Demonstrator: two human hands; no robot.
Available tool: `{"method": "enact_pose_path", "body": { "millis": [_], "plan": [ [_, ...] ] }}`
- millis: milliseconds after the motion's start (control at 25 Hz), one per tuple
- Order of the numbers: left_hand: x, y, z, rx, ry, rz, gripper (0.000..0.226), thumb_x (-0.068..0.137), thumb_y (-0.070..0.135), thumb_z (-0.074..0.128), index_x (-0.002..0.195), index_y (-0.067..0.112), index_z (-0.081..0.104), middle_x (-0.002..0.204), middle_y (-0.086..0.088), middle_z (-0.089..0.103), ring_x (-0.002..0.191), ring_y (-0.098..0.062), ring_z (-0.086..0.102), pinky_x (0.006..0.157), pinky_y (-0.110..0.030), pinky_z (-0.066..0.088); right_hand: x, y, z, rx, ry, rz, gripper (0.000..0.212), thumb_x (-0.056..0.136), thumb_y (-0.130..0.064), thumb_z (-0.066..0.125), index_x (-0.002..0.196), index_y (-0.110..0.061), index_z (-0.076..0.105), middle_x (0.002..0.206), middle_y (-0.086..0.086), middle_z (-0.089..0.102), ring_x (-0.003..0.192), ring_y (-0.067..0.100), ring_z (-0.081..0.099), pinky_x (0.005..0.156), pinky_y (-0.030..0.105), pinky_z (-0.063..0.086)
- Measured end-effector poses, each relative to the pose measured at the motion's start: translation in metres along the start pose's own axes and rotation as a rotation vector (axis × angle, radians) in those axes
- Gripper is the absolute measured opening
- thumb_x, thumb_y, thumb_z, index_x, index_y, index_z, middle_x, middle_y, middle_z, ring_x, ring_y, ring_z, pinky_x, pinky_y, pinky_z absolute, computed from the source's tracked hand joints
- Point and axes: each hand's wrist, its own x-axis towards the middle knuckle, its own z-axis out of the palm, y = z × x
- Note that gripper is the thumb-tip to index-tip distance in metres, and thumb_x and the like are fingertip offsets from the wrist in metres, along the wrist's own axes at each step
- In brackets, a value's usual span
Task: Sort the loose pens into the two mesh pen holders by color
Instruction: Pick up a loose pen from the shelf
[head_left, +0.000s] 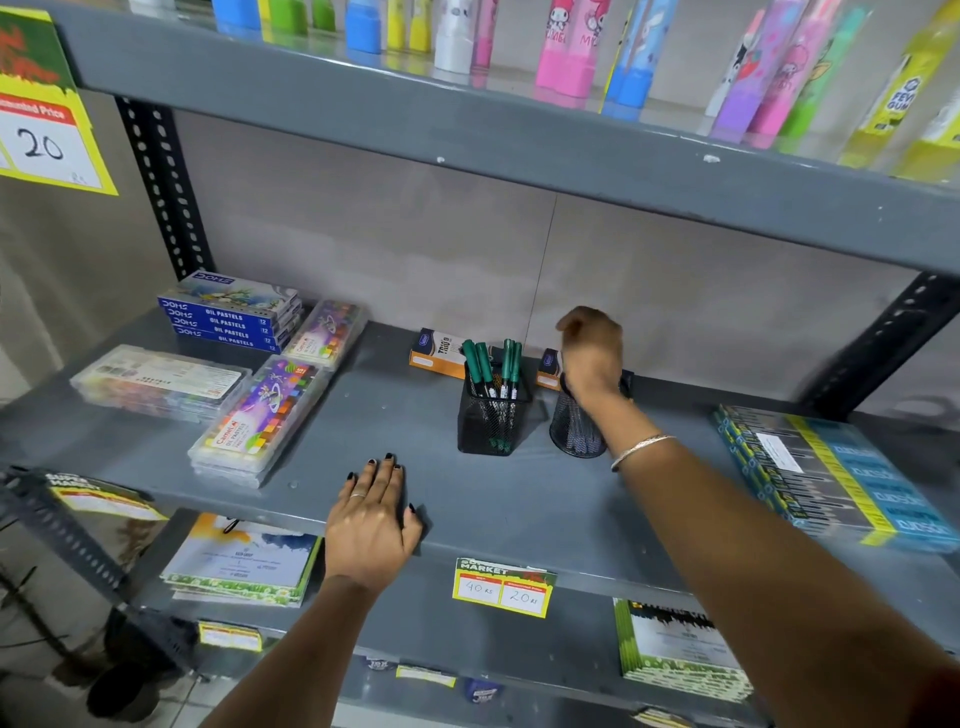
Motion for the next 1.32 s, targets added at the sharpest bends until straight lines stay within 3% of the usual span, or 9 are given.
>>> {"method": "enact_pose_path", "body": {
  "millis": [120, 280, 400, 560, 720, 840, 960, 1040, 1320],
  "plan": [
    [0.001, -0.001, 0.002, -0.014, -0.002, -0.009, 0.058, 0.073, 0.031, 0.032, 0.107, -0.004, 0.064, 0.114, -0.02, 0.063, 0.105, -0.036, 0.059, 0.098, -0.04, 0.027, 0.019, 0.042, -0.024, -0.063, 0.112, 0.145, 0.032, 0.088, 0.006, 0.043, 0.101, -0.004, 0.069, 0.114, 0.015, 0.068, 0.1, 0.03, 0.067, 0.075, 0.021, 0.045],
    [0.0, -0.001, 0.001, 0.001, -0.018, -0.003, 0.058, 0.074, 0.031, 0.032, 0.108, -0.003, 0.064, 0.115, -0.019, 0.063, 0.105, -0.035, 0.059, 0.097, -0.039, 0.025, 0.008, 0.116, -0.043, -0.471, -0.144, 0.3, 0.028, 0.09, 0.007, 0.046, 0.113, 0.012, 0.06, 0.121, 0.03, 0.061, 0.114, 0.041, 0.058, 0.096, 0.041, 0.047],
    [0.0, -0.002, 0.002, 0.006, -0.015, 0.002, 0.058, 0.075, 0.031, 0.031, 0.109, -0.002, 0.064, 0.116, -0.018, 0.063, 0.106, -0.034, 0.059, 0.098, -0.039, 0.027, -0.014, 0.148, -0.046, -0.589, -0.26, 0.356, 0.029, 0.091, 0.005, 0.048, 0.116, 0.012, 0.058, 0.123, 0.03, 0.059, 0.119, 0.041, 0.055, 0.099, 0.041, 0.045],
    [0.0, -0.002, 0.002, -0.011, 0.011, 0.018, 0.057, 0.074, 0.03, 0.033, 0.108, -0.004, 0.064, 0.115, -0.02, 0.062, 0.104, -0.037, 0.059, 0.096, -0.039, 0.025, -0.026, 0.154, -0.046, -0.677, -0.265, 0.31, 0.03, 0.09, 0.007, 0.047, 0.118, 0.007, 0.057, 0.125, 0.026, 0.058, 0.12, 0.039, 0.055, 0.097, 0.041, 0.047],
    [-0.001, -0.001, 0.0, -0.006, 0.016, 0.018, 0.057, 0.074, 0.03, 0.033, 0.107, -0.004, 0.064, 0.114, -0.021, 0.063, 0.103, -0.037, 0.06, 0.096, -0.038, 0.025, -0.025, 0.145, -0.048, -0.633, -0.221, 0.329, 0.03, 0.091, 0.004, 0.049, 0.119, 0.007, 0.057, 0.126, 0.027, 0.057, 0.118, 0.041, 0.056, 0.095, 0.043, 0.047],
    [0.0, -0.001, 0.0, 0.002, -0.002, 0.01, 0.058, 0.075, 0.031, 0.032, 0.108, -0.004, 0.064, 0.115, -0.021, 0.062, 0.104, -0.036, 0.059, 0.096, -0.038, 0.024, -0.008, 0.119, -0.054, -0.395, 0.007, 0.364, 0.026, 0.09, -0.004, 0.053, 0.112, 0.009, 0.062, 0.115, 0.032, 0.063, 0.108, 0.044, 0.062, 0.087, 0.045, 0.052],
    [0.0, -0.001, 0.0, 0.02, -0.023, 0.002, 0.058, 0.075, 0.032, 0.032, 0.11, -0.003, 0.063, 0.117, -0.019, 0.062, 0.106, -0.035, 0.059, 0.098, -0.037, 0.024, 0.019, 0.075, -0.059, -0.193, 0.216, 0.225, 0.022, 0.091, -0.01, 0.055, 0.105, 0.003, 0.065, 0.104, 0.026, 0.071, 0.095, 0.037, 0.07, 0.077, 0.037, 0.055],
    [0.0, -0.001, 0.0, 0.02, -0.03, -0.002, 0.059, 0.076, 0.033, 0.031, 0.11, -0.003, 0.063, 0.117, -0.018, 0.062, 0.106, -0.034, 0.059, 0.099, -0.038, 0.028, 0.029, 0.05, -0.052, -0.091, 0.239, 0.077, 0.019, 0.089, -0.01, 0.057, 0.103, 0.001, 0.063, 0.102, 0.021, 0.072, 0.092, 0.034, 0.071, 0.076, 0.037, 0.056],
    [-0.001, 0.0, -0.001, 0.012, -0.018, -0.005, 0.059, 0.076, 0.033, 0.031, 0.11, -0.002, 0.064, 0.117, -0.017, 0.062, 0.107, -0.033, 0.058, 0.098, -0.039, 0.034, 0.019, 0.05, -0.008, -0.421, -0.284, 0.087, 0.024, 0.091, -0.01, 0.053, 0.109, 0.005, 0.06, 0.112, 0.025, 0.066, 0.1, 0.039, 0.066, 0.08, 0.037, 0.053]
  ]
}}
